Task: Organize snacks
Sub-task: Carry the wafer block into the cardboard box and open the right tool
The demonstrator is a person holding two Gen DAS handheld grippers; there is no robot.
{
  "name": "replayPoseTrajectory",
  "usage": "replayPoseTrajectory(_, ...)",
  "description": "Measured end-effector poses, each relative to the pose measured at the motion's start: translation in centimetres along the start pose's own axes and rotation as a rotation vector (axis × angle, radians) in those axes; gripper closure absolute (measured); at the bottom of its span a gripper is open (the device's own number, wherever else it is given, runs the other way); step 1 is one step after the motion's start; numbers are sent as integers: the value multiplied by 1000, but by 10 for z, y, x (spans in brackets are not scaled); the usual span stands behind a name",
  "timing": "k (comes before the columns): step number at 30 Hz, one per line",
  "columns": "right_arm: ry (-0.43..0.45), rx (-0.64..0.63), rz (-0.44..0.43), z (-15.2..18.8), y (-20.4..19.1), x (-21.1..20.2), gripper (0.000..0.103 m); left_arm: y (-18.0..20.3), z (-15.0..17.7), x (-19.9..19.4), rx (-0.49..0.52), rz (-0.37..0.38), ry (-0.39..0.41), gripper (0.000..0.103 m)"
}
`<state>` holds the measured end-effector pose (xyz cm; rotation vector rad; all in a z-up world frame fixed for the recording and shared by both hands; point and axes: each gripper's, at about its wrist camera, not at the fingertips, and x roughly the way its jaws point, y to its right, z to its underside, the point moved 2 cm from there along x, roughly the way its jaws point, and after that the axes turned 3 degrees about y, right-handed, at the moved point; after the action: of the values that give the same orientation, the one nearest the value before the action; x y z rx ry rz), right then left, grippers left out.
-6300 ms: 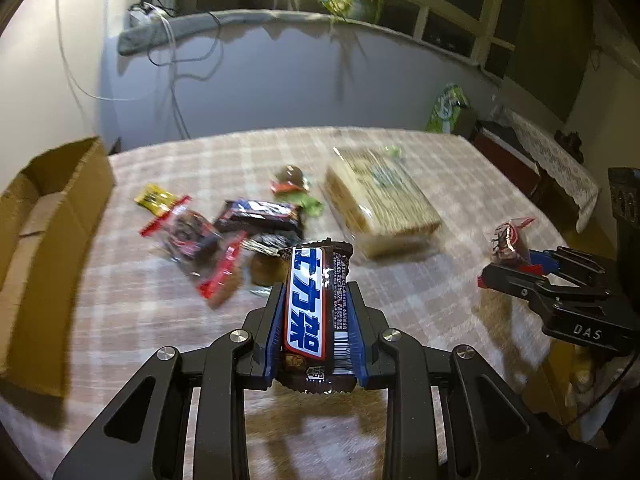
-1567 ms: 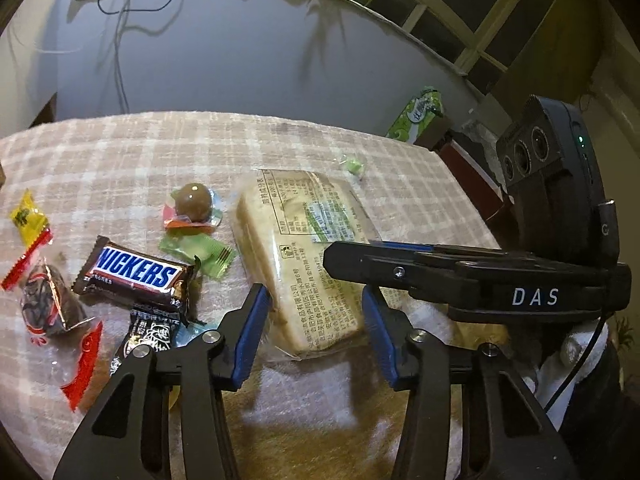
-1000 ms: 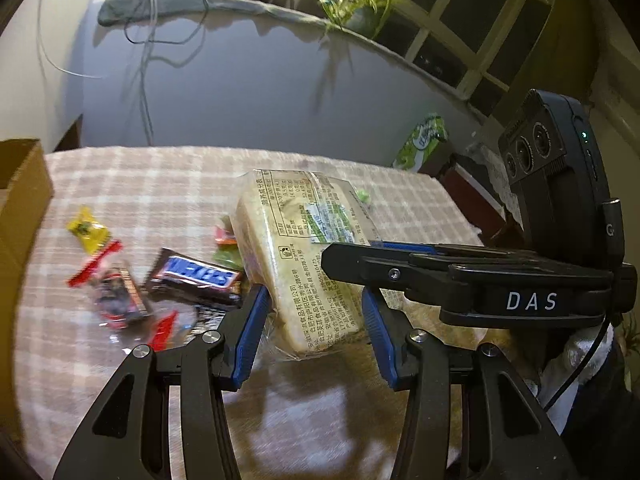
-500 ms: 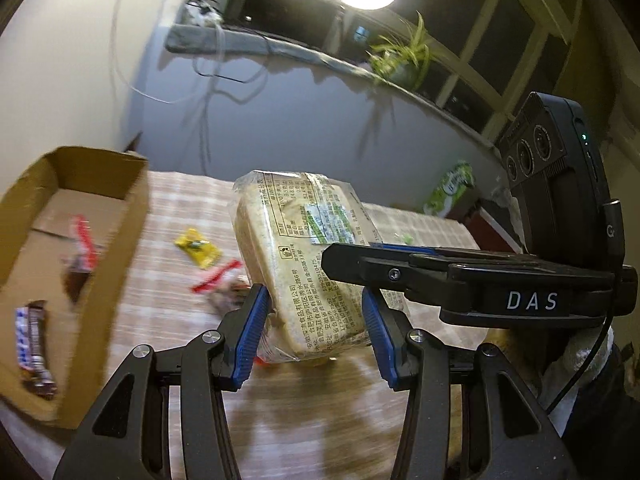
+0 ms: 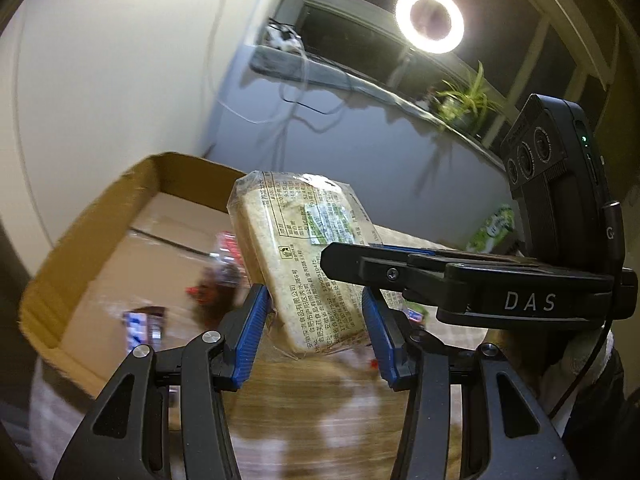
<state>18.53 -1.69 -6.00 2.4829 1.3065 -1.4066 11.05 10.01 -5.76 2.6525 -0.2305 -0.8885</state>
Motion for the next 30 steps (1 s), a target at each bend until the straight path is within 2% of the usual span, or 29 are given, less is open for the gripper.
replayPoseTrajectory(14,-69,-67,-71,-20,-45,68,50,-65,-2,-20,-91,-99,29,56)
replayPoseTrajectory(21,-87,-67,-68,-20,-48,82,50,-77,0,-23,-111,-113,24,56)
replayPoseTrajectory(30,-68,-56,-41,-20,-41,74,50,-81,5,-25,-121,-143,24,58)
